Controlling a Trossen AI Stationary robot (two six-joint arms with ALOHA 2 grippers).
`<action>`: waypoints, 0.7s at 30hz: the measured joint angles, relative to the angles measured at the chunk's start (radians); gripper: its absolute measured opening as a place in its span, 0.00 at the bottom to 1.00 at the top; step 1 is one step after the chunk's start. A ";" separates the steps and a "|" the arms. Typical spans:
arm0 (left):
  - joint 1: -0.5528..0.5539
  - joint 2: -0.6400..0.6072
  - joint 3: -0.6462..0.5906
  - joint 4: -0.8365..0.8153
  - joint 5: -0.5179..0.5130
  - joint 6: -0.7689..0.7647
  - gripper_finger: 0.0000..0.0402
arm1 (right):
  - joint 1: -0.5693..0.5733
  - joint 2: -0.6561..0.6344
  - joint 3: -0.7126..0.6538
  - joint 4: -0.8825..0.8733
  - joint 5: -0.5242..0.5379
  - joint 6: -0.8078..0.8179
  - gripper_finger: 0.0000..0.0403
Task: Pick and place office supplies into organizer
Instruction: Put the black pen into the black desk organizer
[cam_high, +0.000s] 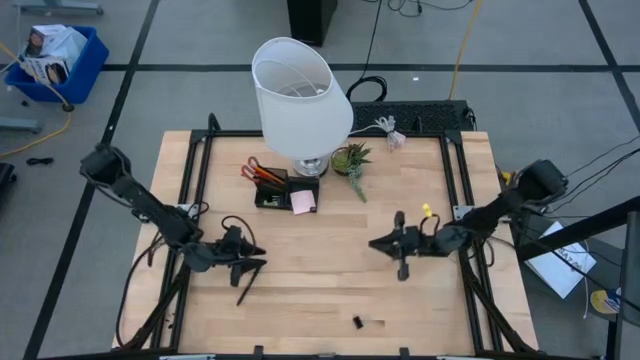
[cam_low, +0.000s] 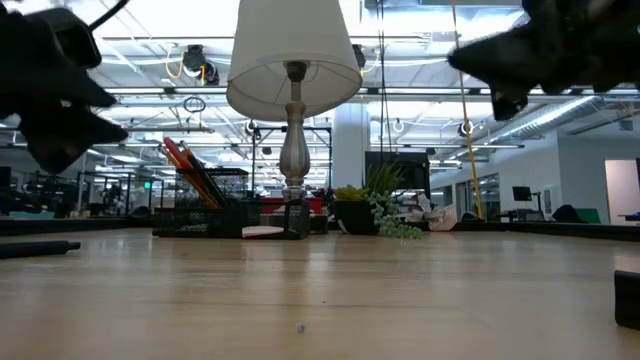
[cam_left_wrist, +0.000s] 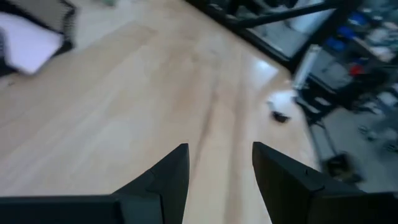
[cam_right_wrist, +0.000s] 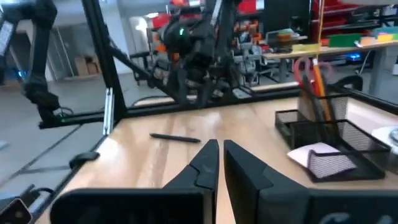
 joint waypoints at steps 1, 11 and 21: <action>0.000 0.018 0.000 -0.001 -0.013 -0.016 0.45 | -0.001 -0.021 -0.029 0.014 0.002 0.002 0.04; 0.005 0.224 0.058 -0.005 -0.038 -0.082 0.45 | -0.007 -0.196 -0.252 0.168 0.064 -0.030 0.04; -0.007 0.379 0.285 -0.446 -0.082 -0.197 0.45 | -0.019 -0.237 -0.254 0.122 0.154 -0.048 0.04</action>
